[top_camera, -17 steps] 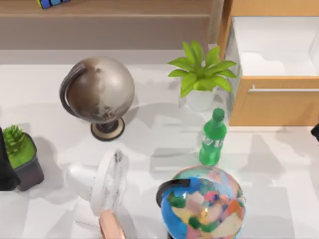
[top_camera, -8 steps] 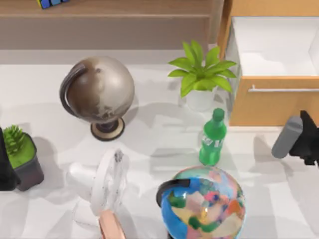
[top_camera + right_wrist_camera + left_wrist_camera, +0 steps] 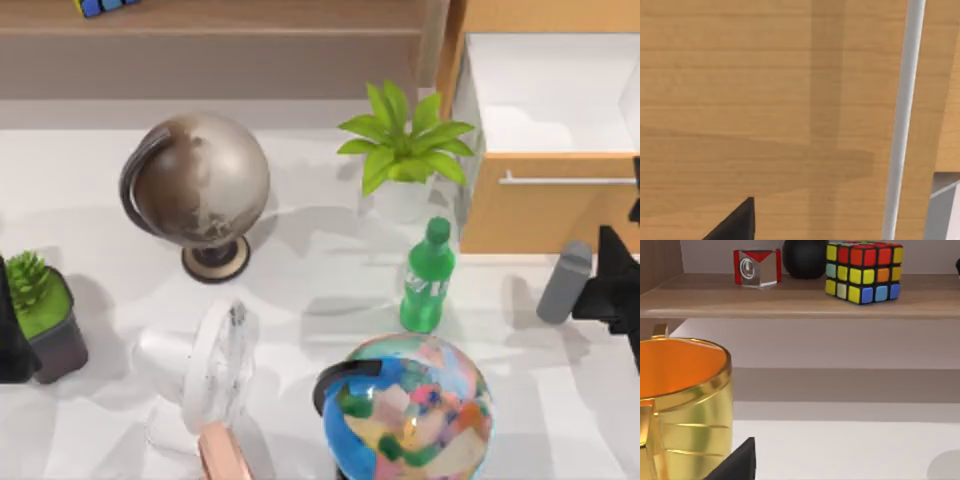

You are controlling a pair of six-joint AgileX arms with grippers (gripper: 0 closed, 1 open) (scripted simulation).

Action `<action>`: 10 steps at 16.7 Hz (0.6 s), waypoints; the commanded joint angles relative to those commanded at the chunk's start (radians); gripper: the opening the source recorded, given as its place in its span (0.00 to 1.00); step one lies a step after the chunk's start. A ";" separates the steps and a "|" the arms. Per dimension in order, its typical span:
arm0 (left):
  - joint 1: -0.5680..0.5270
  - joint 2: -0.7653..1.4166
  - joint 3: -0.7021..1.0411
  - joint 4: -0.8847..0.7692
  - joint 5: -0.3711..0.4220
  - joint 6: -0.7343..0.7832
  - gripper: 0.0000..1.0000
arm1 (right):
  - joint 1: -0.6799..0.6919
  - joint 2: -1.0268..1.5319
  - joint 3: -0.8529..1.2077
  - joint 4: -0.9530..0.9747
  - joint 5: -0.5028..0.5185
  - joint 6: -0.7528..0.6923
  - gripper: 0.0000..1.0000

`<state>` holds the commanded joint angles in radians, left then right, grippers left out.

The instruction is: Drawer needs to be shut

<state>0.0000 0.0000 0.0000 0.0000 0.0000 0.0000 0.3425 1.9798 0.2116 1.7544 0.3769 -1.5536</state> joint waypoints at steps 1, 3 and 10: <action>0.000 0.000 0.000 0.000 0.000 0.000 1.00 | -0.001 0.000 0.004 -0.001 -0.001 0.000 1.00; 0.000 0.000 0.000 0.000 0.000 0.000 1.00 | -0.009 0.002 0.029 -0.018 -0.011 -0.001 1.00; 0.000 0.000 0.000 0.000 0.000 0.000 1.00 | -0.034 0.014 0.098 -0.074 -0.036 -0.002 1.00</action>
<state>0.0000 0.0000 0.0000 0.0000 0.0000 0.0000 0.3082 1.9940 0.3092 1.6800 0.3406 -1.5554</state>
